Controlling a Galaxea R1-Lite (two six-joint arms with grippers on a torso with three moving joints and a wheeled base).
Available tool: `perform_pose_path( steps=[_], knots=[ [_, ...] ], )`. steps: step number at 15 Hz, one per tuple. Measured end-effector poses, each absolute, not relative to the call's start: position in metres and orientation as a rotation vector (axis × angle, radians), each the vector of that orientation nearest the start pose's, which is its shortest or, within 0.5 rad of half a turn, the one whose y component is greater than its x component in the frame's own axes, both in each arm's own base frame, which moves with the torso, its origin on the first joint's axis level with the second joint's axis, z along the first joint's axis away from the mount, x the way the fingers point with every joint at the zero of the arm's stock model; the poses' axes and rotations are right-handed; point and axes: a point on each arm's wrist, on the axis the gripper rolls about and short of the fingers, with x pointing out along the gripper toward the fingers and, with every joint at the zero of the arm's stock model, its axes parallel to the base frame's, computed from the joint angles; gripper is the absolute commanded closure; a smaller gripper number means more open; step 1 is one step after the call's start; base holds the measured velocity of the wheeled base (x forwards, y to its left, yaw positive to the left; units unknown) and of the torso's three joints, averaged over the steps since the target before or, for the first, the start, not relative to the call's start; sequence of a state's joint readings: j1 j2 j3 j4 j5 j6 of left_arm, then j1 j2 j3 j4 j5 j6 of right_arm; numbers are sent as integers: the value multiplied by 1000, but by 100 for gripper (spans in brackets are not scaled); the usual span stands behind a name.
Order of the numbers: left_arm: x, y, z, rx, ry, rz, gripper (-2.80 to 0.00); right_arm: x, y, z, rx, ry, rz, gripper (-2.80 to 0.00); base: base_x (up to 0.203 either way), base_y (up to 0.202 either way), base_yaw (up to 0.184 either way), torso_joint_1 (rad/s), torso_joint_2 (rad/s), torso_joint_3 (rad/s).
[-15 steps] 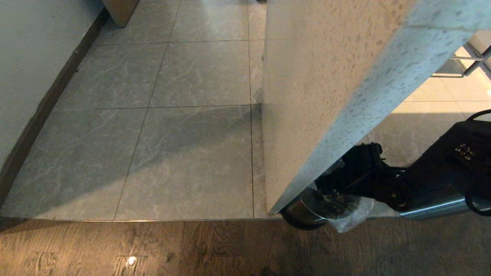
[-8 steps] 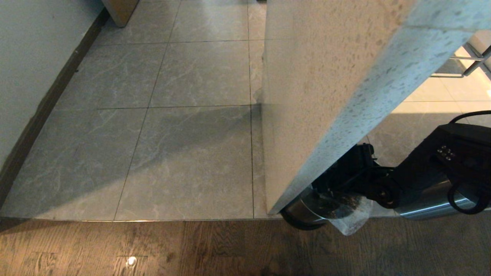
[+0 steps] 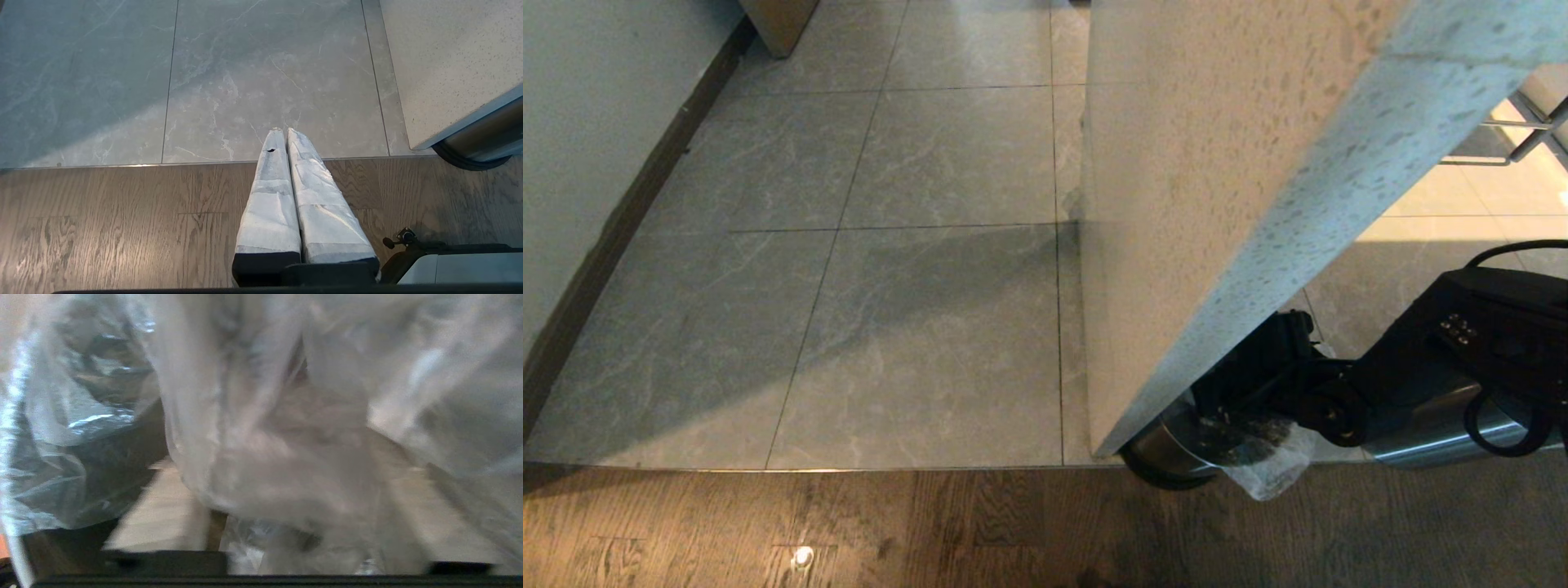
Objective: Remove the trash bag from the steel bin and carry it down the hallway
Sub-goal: Pick up the trash bag
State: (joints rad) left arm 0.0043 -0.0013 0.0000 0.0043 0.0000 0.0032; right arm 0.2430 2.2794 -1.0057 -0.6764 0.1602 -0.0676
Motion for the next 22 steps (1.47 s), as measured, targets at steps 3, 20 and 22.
perform_pose_path(
  steps=[3, 20, 22],
  knots=[
    [-23, 0, 75, 3, 3, 4, 0, 393, 101, 27, -89, 574, 411, 0, 0, 0, 0, 0, 0, 0],
    [-23, 0, 75, 3, 3, 4, 0, 297, 78, 123, -21, 577, 371, 0, 0, 0, 0, 0, 0, 0],
    [-23, 0, 75, 3, 3, 4, 0, 279, 73, 139, -4, 575, 365, 0, 0, 0, 0, 0, 0, 0]
  ],
)
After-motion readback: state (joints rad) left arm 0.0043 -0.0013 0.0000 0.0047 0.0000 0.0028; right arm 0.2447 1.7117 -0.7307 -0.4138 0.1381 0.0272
